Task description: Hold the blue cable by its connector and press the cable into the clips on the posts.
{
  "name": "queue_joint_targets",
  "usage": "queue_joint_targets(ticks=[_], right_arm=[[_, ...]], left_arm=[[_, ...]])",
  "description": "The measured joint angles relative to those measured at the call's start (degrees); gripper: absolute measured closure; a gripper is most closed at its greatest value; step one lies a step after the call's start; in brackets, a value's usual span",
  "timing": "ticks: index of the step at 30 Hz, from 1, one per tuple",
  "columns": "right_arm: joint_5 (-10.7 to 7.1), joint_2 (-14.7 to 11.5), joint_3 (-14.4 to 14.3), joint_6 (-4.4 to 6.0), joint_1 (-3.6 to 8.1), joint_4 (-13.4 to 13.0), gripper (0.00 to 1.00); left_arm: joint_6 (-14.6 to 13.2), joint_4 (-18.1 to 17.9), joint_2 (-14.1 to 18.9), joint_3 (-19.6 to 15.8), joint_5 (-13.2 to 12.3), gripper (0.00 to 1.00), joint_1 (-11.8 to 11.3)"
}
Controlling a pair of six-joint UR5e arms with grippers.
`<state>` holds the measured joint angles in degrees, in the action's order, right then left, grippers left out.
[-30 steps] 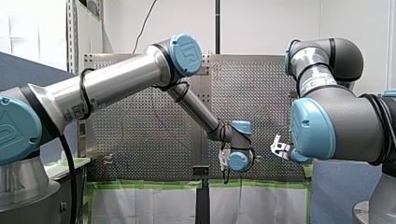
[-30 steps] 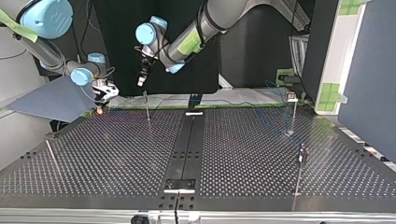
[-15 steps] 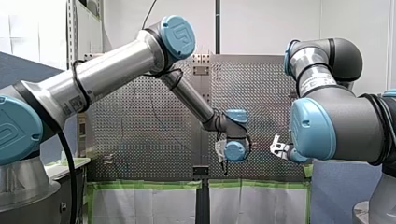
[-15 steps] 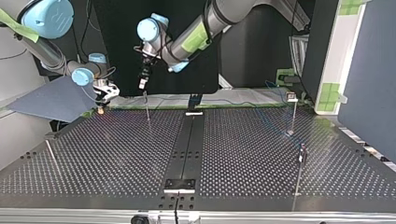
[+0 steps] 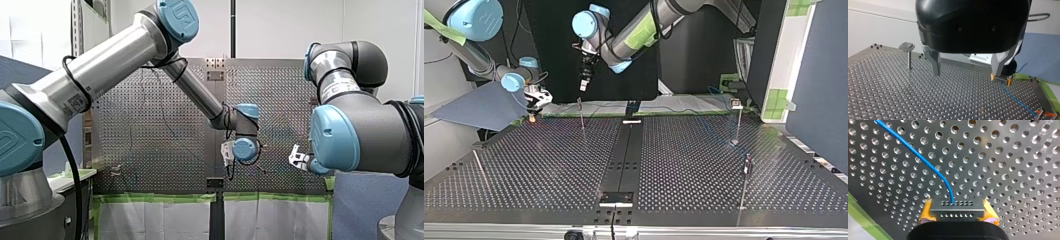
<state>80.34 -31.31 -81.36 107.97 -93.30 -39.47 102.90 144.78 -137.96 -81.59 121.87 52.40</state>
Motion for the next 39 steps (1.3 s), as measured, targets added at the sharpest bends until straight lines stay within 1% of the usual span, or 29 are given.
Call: queue_joint_targets(ticks=[11,16,22,33,39], right_arm=[[-0.07,0.0,0.0,0.06,-0.19,0.0,0.98],[-0.08,0.0,0.0,0.06,-0.22,0.0,0.98],[-0.09,0.0,0.0,0.06,-0.33,-0.1,0.98],[-0.09,0.1,0.0,0.04,-0.48,0.0,0.98],[-0.08,0.1,0.0,-0.01,-0.49,0.0,0.98]], left_arm=[[0.2,0.5,5.2,-5.2,0.1,0.00,0.2],[0.7,0.0,8.0,-7.9,0.1,0.00,-0.2],[2.0,-0.6,11.5,-11.5,0.1,0.00,-0.6],[2.2,-0.6,17.0,-17.0,0.1,0.00,-0.6],[2.4,-2.1,20.1,-20.1,-0.1,0.00,-0.6]])
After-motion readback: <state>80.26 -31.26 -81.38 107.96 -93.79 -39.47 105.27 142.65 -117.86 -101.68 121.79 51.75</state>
